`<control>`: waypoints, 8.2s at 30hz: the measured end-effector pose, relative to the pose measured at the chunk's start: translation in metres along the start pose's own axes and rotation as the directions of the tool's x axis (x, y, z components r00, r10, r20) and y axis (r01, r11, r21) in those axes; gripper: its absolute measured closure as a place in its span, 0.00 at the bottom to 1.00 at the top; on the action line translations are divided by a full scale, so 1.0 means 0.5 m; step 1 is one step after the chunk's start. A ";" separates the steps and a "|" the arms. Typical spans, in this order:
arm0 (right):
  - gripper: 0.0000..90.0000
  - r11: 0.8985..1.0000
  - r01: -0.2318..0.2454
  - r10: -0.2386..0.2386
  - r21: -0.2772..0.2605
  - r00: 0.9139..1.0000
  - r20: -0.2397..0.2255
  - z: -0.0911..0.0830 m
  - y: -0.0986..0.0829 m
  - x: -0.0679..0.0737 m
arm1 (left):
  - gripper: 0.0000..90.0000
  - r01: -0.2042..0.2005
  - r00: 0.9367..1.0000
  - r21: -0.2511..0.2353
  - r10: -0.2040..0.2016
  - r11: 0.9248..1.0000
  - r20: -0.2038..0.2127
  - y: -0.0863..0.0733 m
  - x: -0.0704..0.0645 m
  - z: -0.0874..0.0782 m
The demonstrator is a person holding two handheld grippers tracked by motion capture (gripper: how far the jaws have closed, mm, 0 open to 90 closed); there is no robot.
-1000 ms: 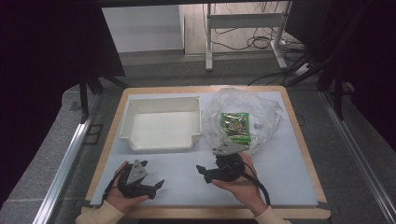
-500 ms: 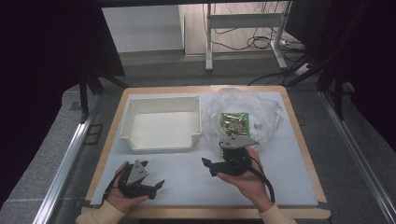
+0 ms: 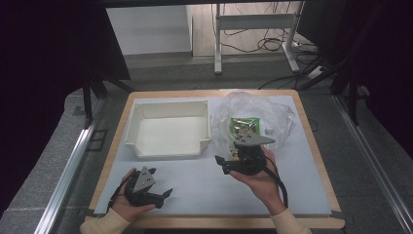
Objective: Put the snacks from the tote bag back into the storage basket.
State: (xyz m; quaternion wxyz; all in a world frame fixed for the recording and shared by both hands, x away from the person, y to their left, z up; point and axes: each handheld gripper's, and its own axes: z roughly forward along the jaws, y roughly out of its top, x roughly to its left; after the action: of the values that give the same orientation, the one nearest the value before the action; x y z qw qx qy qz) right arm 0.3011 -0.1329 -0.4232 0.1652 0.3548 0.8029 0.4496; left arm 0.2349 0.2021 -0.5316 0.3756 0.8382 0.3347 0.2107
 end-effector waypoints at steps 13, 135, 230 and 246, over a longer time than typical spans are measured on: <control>0.26 1.000 -0.019 0.018 0.015 0.999 0.043 -0.005 0.007 -0.044 | 0.10 0.014 1.000 0.010 -0.014 1.000 -0.016 0.004 0.006 0.011; 0.45 0.892 -0.350 0.286 0.286 0.927 0.243 0.140 0.045 -0.360 | 0.10 -0.003 1.000 0.024 0.004 1.000 -0.031 -0.001 0.006 0.004; 0.99 0.844 -0.463 0.367 0.272 0.867 0.338 0.135 0.054 -0.345 | 0.11 -0.003 0.999 -0.001 0.003 1.000 -0.038 -0.003 0.008 -0.006; 0.99 0.882 -0.449 0.395 0.143 0.870 0.295 0.066 0.060 -0.338 | 0.10 -0.011 0.999 0.010 0.011 1.000 -0.039 -0.003 0.008 -0.005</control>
State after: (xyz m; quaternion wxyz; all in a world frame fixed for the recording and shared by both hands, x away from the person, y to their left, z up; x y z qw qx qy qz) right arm 0.4501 -0.2238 -0.4251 0.1274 0.5930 0.7193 0.3387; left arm 0.2355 0.2070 -0.5307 0.3638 0.8375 0.3384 0.2275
